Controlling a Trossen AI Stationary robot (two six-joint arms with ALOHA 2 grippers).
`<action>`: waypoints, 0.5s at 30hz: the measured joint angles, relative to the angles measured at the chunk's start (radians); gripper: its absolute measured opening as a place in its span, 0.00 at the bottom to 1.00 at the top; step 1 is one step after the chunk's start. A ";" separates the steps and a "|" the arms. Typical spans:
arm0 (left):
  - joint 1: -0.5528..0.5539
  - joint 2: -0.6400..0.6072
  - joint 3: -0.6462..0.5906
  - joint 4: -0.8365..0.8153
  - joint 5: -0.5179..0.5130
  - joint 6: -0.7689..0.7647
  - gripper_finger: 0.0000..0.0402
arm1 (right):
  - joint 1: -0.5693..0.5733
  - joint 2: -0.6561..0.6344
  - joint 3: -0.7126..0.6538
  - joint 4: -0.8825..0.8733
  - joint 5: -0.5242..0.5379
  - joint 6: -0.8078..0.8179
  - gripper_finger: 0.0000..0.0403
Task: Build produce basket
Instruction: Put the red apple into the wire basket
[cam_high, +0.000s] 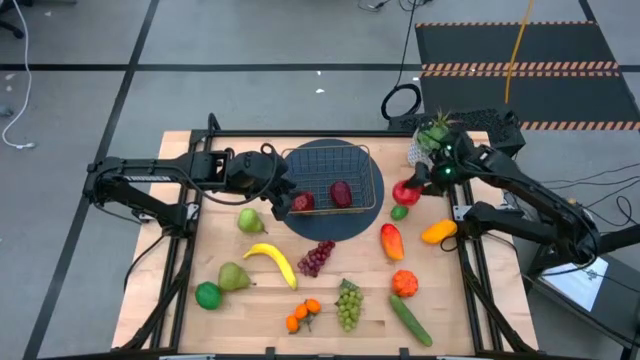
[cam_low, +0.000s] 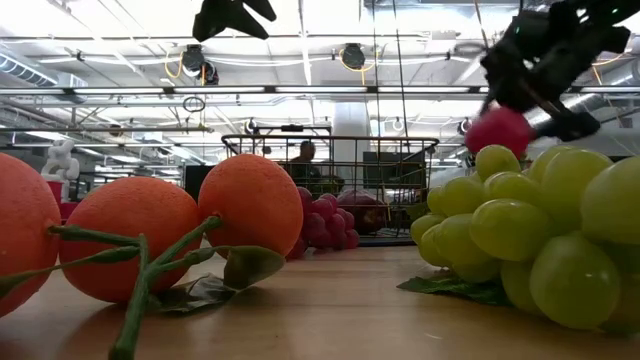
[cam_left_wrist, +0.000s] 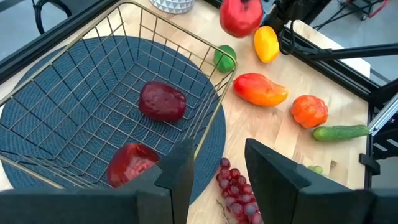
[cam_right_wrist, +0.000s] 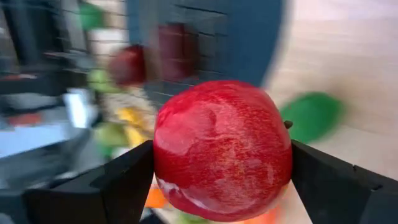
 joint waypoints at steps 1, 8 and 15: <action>0.000 0.000 0.000 0.000 0.001 0.000 0.36 | 0.008 -0.013 0.000 0.038 -0.014 0.040 0.83; 0.000 0.000 0.000 0.000 -0.003 0.003 0.36 | 0.106 -0.035 0.000 0.428 0.001 0.321 0.83; 0.000 0.000 0.000 -0.008 -0.011 0.008 0.36 | 0.201 0.050 0.002 0.840 0.112 0.479 0.83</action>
